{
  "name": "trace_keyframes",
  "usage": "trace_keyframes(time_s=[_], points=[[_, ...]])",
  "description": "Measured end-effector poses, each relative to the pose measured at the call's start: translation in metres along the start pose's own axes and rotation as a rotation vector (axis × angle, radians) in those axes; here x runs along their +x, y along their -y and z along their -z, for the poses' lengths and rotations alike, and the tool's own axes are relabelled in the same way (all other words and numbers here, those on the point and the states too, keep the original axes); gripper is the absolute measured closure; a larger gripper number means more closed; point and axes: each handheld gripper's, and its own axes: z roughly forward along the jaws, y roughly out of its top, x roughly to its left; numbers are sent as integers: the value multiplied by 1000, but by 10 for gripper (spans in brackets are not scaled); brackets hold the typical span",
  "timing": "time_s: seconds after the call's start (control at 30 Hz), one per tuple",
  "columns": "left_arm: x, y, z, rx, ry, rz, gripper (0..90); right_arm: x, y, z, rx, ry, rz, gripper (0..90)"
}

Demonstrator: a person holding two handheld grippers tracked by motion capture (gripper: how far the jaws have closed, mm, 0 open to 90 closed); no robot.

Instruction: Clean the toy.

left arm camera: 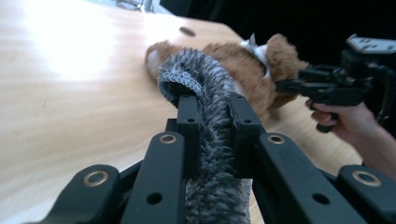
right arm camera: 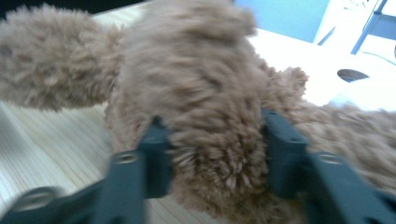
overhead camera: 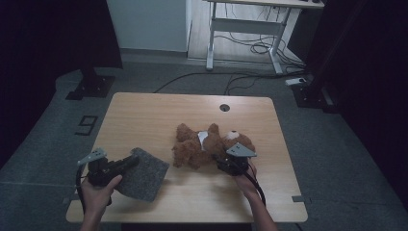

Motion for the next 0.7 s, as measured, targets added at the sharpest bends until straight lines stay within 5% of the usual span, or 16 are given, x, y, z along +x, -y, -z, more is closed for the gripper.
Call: trace_keyframes(time_s=[0.2, 0.37, 0.7], points=[[-30, -33, -1, -27, 6, -85, 773, -14, 6, 4, -17, -66, -116, 668], [-51, -58, -14, -30, 41, -136, 774, -13, 8, 6, -14, -75, -105, 667], [-95, -87, -69, 25, 142, -200, 773, -13, 10, 7, -20, -86, -118, 666]])
